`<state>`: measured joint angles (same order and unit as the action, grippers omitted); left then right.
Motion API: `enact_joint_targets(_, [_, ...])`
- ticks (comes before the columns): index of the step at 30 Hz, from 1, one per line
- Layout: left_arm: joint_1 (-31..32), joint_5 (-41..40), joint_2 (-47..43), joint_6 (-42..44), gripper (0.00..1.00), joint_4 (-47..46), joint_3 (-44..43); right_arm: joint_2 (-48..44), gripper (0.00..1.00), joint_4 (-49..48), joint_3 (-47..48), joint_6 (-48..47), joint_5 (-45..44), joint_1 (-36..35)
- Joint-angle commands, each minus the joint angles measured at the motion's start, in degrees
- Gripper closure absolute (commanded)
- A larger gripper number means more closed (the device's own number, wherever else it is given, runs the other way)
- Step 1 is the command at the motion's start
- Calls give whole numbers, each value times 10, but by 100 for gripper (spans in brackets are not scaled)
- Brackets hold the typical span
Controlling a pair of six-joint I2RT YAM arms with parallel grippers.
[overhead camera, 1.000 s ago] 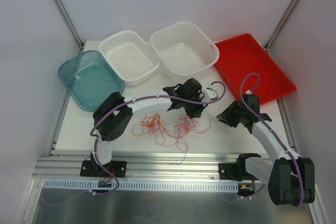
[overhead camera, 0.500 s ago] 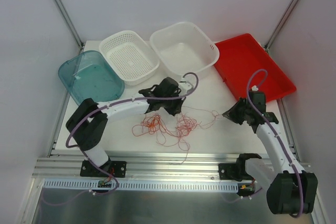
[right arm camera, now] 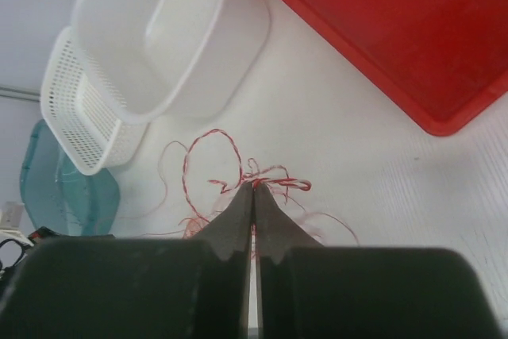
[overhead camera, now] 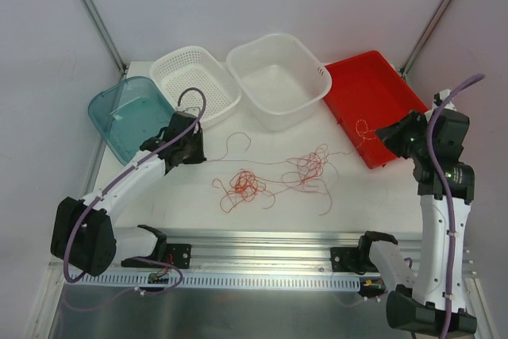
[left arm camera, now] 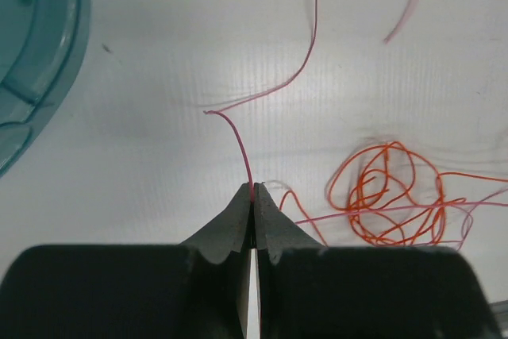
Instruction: Untangle the cables
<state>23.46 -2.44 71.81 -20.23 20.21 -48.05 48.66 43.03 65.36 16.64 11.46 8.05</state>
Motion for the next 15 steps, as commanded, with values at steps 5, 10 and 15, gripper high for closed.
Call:
enact_joint_targets(5, [-19,-47,-27,-30,100,88,-13,21,99,23,164,-15,80,11])
enact_joint_targets(10, [-19,22,-37,-29,100,82,-15,64,99,-31,200,21,212,-10])
enact_joint_targets(15, [4,133,-64,-13,82,26,-14,79,99,-31,172,3,149,-128])
